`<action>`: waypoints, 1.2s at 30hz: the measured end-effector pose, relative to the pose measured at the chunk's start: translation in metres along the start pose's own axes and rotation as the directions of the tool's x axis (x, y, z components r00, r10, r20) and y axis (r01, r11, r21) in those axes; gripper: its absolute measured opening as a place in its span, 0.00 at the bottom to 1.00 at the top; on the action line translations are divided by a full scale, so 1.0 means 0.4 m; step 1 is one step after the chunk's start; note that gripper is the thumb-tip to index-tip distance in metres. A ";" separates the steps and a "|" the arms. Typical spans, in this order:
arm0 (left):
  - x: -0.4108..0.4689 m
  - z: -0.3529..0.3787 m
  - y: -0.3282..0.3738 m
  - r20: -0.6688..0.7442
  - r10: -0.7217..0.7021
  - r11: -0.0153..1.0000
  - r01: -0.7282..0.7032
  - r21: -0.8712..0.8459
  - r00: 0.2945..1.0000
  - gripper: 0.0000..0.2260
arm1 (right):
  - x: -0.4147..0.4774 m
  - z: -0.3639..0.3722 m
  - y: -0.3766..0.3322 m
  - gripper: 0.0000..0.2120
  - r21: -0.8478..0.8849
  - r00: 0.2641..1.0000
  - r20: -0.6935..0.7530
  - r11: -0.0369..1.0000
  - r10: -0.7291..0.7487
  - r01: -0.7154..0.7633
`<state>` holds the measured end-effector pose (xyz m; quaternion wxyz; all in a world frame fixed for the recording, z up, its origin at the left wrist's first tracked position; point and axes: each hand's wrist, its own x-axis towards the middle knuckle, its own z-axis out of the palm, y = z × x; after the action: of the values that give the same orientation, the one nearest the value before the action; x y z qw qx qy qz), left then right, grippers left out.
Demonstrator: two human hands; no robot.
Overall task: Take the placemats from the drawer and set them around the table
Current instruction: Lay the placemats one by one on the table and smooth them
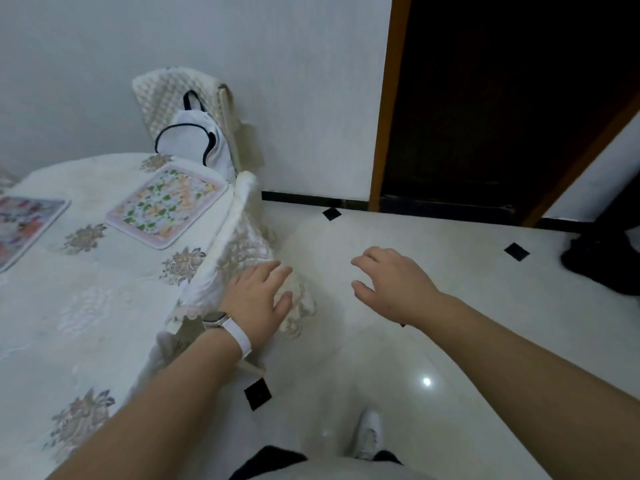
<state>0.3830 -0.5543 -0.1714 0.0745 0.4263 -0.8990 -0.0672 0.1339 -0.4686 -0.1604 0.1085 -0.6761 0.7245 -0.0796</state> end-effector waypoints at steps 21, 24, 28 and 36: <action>0.541 0.006 -0.172 -0.094 -0.155 0.988 0.154 -0.019 0.983 0.20 | 0.639 -0.096 0.145 0.25 -0.028 0.982 0.065 0.983 -0.179 0.181; 0.634 0.005 -0.269 -0.101 -0.239 0.971 0.236 -0.044 0.966 0.20 | 0.771 -0.085 0.147 0.25 -0.040 0.968 0.135 0.975 -0.210 0.217; 0.729 0.002 -0.395 -0.103 -0.314 0.949 0.308 -0.064 0.944 0.19 | 0.962 -0.093 0.123 0.25 -0.057 0.949 0.167 0.958 -0.267 0.280; 0.842 -0.001 -0.557 -0.060 -0.429 0.903 0.425 -0.069 0.901 0.20 | 1.225 -0.087 0.058 0.24 -0.006 0.912 0.169 0.925 -0.373 0.379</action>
<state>0.3411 -0.9556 -0.1864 0.1025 0.6128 -0.7784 -0.0903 0.0719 -0.9564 -0.1572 0.1377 -0.8090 0.5707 -0.0287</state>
